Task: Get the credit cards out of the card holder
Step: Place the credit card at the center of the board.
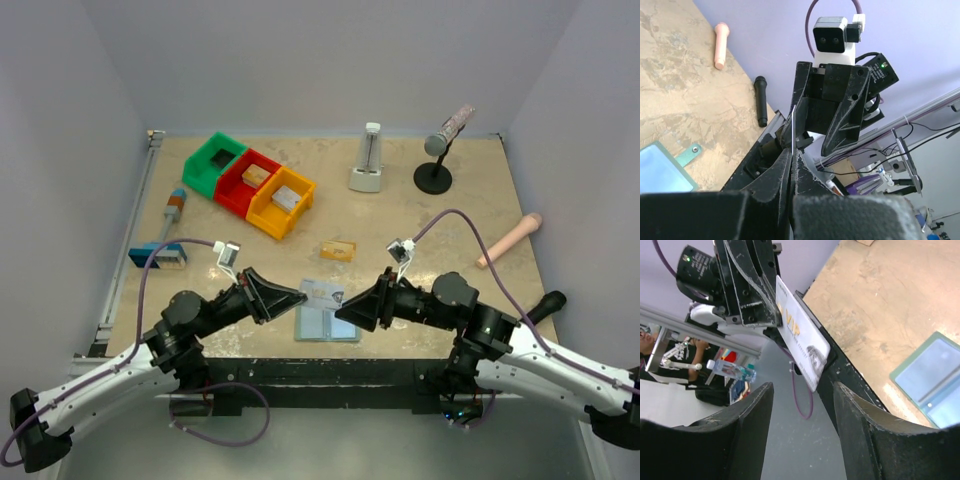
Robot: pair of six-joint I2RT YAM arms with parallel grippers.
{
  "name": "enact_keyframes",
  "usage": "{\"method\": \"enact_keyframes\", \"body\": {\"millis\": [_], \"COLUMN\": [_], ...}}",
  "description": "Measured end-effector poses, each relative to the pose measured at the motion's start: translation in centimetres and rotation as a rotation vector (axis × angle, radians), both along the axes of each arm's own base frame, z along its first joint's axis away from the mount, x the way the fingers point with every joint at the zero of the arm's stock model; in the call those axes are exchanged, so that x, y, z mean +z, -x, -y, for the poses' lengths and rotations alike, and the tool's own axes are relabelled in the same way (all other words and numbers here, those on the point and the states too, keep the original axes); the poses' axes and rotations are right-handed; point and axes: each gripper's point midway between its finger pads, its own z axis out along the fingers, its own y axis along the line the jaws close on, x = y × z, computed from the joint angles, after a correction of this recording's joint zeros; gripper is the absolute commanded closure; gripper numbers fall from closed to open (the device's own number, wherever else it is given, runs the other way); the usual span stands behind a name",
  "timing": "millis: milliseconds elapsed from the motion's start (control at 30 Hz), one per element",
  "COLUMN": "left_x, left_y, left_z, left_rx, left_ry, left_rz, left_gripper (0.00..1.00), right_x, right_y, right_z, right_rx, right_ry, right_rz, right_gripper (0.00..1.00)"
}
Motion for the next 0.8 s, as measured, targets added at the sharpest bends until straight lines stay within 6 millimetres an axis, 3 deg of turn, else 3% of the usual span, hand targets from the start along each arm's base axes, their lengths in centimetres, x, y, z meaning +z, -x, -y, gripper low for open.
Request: {"method": "enact_keyframes", "body": {"millis": [267, 367, 500, 533, 567, 633, 733, 800], "left_x": [-0.6, -0.3, 0.1, 0.1, 0.0, -0.2, -0.8, -0.8], "left_y": [0.1, 0.1, 0.1, 0.1, 0.1, -0.1, -0.2, -0.6], "left_z": [0.1, 0.0, 0.0, 0.0, 0.0, 0.0, -0.1, -0.8], "left_rx": [-0.008, -0.009, -0.010, -0.010, -0.007, -0.002, 0.014, 0.055], "left_ry": [0.041, 0.055, 0.067, 0.068, 0.065, 0.059, 0.022, -0.015], "left_rz": [-0.026, -0.022, -0.017, -0.016, -0.018, -0.019, -0.019, -0.021], "left_gripper": [1.00, 1.00, 1.00, 0.93, 0.72, 0.42, 0.22, 0.19], "right_x": [-0.1, 0.2, 0.6, 0.6, 0.7, 0.9, 0.9, 0.3], "right_y": [-0.9, -0.9, -1.0, -1.0, -1.0, -1.0, -1.1, -1.6], "right_z": [-1.2, -1.4, -1.6, -1.6, -1.6, -1.6, -1.2, -0.3], "right_rx": [-0.016, -0.016, -0.016, -0.016, -0.016, -0.014, -0.031, -0.068], "right_ry": [-0.037, -0.050, -0.067, -0.068, -0.072, -0.081, -0.076, -0.042], "right_rz": [-0.010, -0.008, -0.002, -0.003, -0.004, -0.001, 0.000, -0.010], "right_gripper": [0.60, 0.72, 0.99, 1.00, 1.00, 1.00, 1.00, 1.00]}}
